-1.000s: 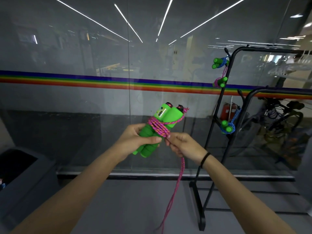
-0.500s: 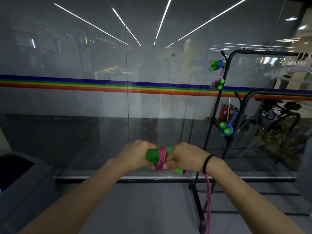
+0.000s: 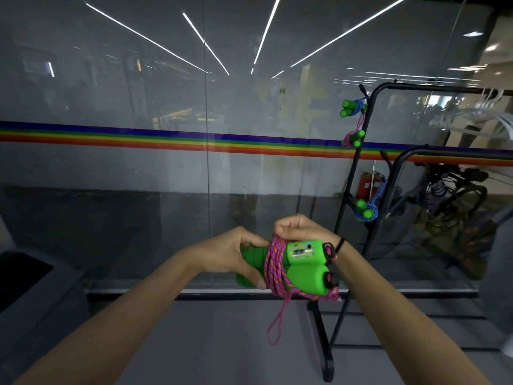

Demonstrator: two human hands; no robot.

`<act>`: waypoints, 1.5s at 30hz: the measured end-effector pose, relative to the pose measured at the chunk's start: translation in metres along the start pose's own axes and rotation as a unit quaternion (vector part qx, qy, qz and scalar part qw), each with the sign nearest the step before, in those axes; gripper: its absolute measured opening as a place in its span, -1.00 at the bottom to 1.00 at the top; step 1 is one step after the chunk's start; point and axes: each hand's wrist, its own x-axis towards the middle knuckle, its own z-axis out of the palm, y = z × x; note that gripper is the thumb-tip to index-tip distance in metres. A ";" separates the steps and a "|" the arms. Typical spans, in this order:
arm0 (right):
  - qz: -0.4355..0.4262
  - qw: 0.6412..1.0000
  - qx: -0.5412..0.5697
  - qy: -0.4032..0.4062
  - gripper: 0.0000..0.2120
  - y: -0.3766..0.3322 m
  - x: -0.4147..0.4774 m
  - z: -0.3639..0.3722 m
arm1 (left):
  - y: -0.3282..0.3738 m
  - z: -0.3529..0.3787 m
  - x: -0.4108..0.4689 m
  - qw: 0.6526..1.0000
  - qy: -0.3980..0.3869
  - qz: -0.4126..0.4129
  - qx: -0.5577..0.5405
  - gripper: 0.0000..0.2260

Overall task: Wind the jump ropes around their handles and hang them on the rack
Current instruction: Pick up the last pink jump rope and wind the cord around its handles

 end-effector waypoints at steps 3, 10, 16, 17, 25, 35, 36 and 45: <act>0.032 0.981 0.139 0.130 -0.82 0.015 -0.001 0.011 | -0.007 0.001 0.000 0.992 0.030 0.028 -0.119 -0.65; 0.064 0.994 -0.030 0.084 -0.64 0.021 0.006 0.026 | -0.008 -0.008 0.001 0.937 0.241 -0.025 -0.252 -0.69; 0.037 0.905 -0.420 0.057 -0.64 -0.004 -0.006 0.020 | -0.012 -0.021 0.000 0.921 0.341 -0.171 0.075 -0.69; 0.025 0.887 -0.460 0.037 -0.64 -0.008 -0.008 0.019 | -0.011 -0.021 -0.001 0.912 0.334 -0.178 0.159 -0.64; -0.023 0.868 -0.495 -0.026 -0.72 -0.037 -0.013 0.007 | 0.008 -0.005 0.001 0.842 0.105 -0.140 0.511 -0.62; -0.194 0.961 0.144 -0.134 -0.73 -0.008 -0.019 0.012 | 0.017 0.012 0.001 0.991 0.122 0.048 0.012 -0.70; -0.179 0.955 0.200 -0.125 -0.74 -0.004 -0.017 0.012 | 0.018 0.013 0.003 0.986 0.154 0.047 -0.027 -0.70; 0.032 0.987 -0.125 0.091 -0.67 0.019 -0.011 0.003 | -0.001 -0.002 0.011 0.888 0.413 -0.107 -0.169 -0.80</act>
